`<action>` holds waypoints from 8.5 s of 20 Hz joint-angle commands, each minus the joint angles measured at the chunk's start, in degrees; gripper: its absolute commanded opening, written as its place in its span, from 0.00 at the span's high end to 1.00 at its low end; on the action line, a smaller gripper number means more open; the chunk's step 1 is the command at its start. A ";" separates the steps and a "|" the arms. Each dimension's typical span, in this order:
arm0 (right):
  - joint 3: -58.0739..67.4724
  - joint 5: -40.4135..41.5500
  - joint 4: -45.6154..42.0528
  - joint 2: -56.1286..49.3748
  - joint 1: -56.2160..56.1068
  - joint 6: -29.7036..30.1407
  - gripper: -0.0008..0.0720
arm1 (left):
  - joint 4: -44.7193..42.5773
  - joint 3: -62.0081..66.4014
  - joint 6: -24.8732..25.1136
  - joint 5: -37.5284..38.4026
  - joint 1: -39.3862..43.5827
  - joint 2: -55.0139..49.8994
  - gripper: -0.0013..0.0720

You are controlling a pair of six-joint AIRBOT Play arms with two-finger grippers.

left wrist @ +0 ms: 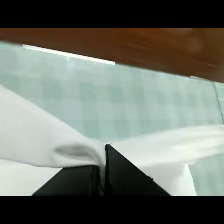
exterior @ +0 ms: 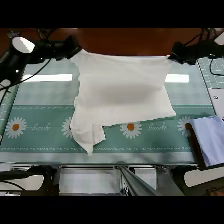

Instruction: Fold the shirts.

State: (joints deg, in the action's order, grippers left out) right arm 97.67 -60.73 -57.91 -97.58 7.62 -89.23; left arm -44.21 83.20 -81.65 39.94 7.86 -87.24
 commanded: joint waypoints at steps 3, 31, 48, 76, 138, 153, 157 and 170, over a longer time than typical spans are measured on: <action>1.64 0.61 12.96 -7.41 1.33 -0.09 0.14 | 3.56 0.20 -0.11 7.39 -1.40 -4.42 0.01; -53.88 -6.58 14.93 31.04 24.06 18.43 0.14 | 20.50 -70.38 13.73 5.01 -22.29 32.46 0.03; -59.87 -6.01 -0.31 27.80 19.06 8.48 0.14 | 20.70 -61.31 22.47 15.10 -22.47 27.98 0.95; 16.37 -10.01 -1.73 33.27 7.80 7.21 0.96 | -20.20 25.20 3.45 35.36 -22.58 28.04 0.95; -7.98 -19.69 -2.58 -7.80 5.38 8.41 0.79 | -25.35 -9.57 -1.07 37.00 -11.15 -6.29 0.90; -54.77 -0.98 9.01 30.01 16.04 16.24 0.13 | -6.97 -50.93 4.72 34.03 -35.93 23.71 0.03; -58.40 -0.98 11.65 33.29 13.33 17.81 0.13 | -7.76 -58.97 5.40 34.47 -35.98 28.00 0.03; -55.58 -0.98 8.31 33.29 22.21 14.80 0.13 | 0.70 -65.31 6.23 24.96 -16.33 27.98 0.04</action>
State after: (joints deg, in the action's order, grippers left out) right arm 40.56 -61.08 -46.30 -64.36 24.86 -72.27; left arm -44.66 18.63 -75.72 67.42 -13.06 -59.29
